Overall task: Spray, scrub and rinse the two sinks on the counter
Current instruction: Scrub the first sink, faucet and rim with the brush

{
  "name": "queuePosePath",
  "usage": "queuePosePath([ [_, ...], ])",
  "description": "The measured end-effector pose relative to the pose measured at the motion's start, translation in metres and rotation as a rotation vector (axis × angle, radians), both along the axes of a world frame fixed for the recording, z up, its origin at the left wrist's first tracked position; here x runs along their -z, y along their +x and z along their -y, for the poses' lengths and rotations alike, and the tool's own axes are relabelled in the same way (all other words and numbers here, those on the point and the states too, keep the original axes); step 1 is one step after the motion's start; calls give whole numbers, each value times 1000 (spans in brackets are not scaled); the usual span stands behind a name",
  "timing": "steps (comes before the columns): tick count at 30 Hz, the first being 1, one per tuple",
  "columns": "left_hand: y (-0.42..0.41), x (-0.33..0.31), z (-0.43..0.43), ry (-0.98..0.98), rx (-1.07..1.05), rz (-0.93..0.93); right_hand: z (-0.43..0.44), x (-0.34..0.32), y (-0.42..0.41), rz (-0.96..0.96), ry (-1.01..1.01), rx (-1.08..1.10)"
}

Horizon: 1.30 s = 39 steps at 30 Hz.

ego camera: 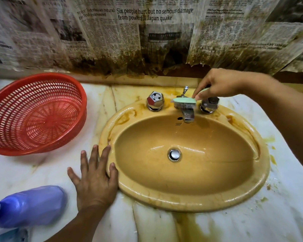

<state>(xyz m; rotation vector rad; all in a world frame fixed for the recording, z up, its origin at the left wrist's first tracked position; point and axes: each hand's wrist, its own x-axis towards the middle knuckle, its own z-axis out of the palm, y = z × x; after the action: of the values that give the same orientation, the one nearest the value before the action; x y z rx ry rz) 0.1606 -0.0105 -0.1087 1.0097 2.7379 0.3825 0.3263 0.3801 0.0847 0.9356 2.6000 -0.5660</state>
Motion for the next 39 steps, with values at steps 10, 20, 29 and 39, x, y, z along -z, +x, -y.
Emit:
queuePosePath([
  [10,-1,-1,0,5,1,2,13,12,-12,20,262,-41],
  [20,-2,-2,0,13,-4,12,28,26,-7,-47,346,23],
  [29,-3,-2,-2,10,-9,3,36,33,8,-127,284,95],
  [39,-3,-3,-3,21,-12,0,0,34,24,-66,220,162],
])
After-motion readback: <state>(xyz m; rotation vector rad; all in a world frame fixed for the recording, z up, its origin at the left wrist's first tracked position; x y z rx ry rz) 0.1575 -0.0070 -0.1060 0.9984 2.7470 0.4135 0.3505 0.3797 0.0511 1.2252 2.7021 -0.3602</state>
